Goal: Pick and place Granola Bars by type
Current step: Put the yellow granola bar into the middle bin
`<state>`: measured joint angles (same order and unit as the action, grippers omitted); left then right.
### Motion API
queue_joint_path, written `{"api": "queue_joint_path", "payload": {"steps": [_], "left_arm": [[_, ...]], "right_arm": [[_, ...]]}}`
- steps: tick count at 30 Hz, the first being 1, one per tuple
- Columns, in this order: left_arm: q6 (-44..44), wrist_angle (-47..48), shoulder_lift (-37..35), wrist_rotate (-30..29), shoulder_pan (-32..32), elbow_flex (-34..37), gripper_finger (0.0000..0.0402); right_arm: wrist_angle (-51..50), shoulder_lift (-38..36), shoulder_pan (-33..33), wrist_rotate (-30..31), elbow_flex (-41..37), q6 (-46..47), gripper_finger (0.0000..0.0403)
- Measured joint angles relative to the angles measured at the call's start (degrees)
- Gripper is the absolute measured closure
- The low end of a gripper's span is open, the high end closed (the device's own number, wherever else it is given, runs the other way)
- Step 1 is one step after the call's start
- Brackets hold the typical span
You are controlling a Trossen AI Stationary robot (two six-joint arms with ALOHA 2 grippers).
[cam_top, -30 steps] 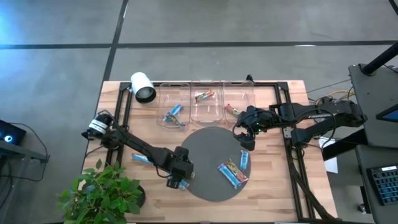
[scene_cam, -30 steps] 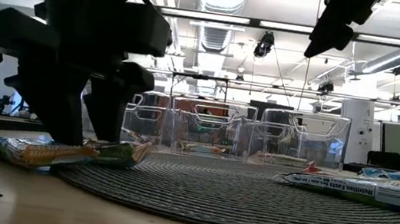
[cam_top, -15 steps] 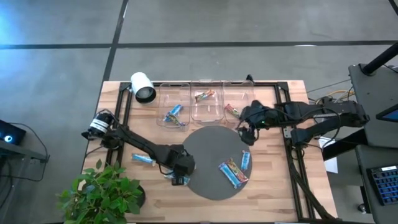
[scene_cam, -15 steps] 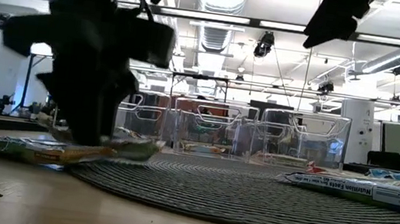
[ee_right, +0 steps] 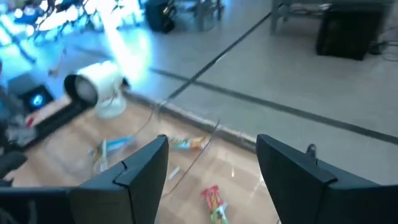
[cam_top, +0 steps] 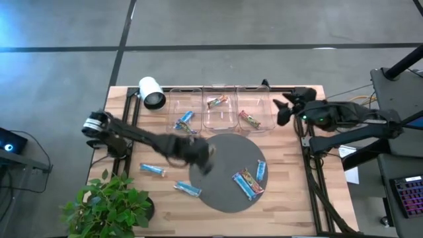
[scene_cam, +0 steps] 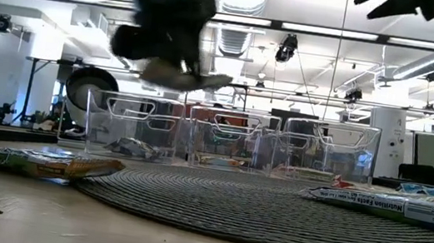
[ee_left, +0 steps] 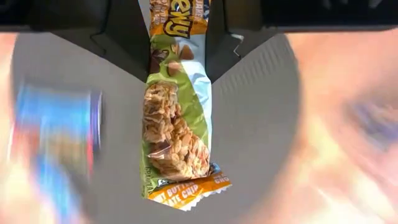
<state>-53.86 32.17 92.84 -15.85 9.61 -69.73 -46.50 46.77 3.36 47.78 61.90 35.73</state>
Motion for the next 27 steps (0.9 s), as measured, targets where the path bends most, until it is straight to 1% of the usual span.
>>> {"api": "queue_joint_path", "payload": {"steps": [2, 4, 7, 9, 11, 13, 15, 18, 19, 22, 27], "left_arm": [[-2.95, -4.75, -1.86, -3.92, -4.71, 0.00, 0.0285], [-4.81, -9.96, -3.14, -6.22, -9.93, -0.02, 0.0285], [-5.20, -18.99, -2.86, -5.47, -17.82, -0.02, 0.0285], [-6.07, -22.58, -1.90, -3.97, -22.73, -0.02, 0.0285], [-7.39, -24.51, -0.43, -3.42, -26.68, -0.07, 0.0285], [-7.76, -24.07, 1.39, -2.97, -29.35, 0.00, 0.0285], [-7.25, -23.77, 2.97, -0.91, -31.09, 0.02, 0.0285], [-7.27, -25.10, 4.76, 5.84, -32.05, -0.17, 0.0285], [-7.33, -25.68, 5.38, 7.07, -32.04, -0.41, 0.0285], [-7.30, -26.07, 6.32, 7.43, -31.66, -0.52, 0.0285], [-5.73, -25.69, 6.34, 5.29, -31.50, -0.46, 0.0285]], "right_arm": [[-0.12, -0.89, 0.00, 1.76, -0.40, 0.32, 0.0170], [-0.13, -1.28, -0.02, 2.55, -0.71, 0.55, 0.0170], [-0.11, -1.17, -0.01, 2.81, -1.39, 2.22, 0.0170], [-0.06, -0.86, 0.02, 2.82, -2.10, 4.12, 0.0170], [-0.02, -0.65, 0.02, 2.81, -3.18, 5.66, 0.0170], [-0.07, -0.45, 0.02, 2.83, -4.26, 7.76, 0.0170], [-0.14, -0.32, 0.02, 2.74, -5.41, 8.74, 0.0170], [-0.11, -0.23, 0.02, 2.81, -6.79, 8.44, 0.0170], [-0.13, -0.21, 0.02, 2.81, -7.27, 8.44, 0.0170], [-0.19, -0.21, 0.02, 2.82, -8.37, 9.53, 0.0170], [-0.12, -0.08, 0.00, 3.05, -8.69, 10.42, 0.0170]]}}
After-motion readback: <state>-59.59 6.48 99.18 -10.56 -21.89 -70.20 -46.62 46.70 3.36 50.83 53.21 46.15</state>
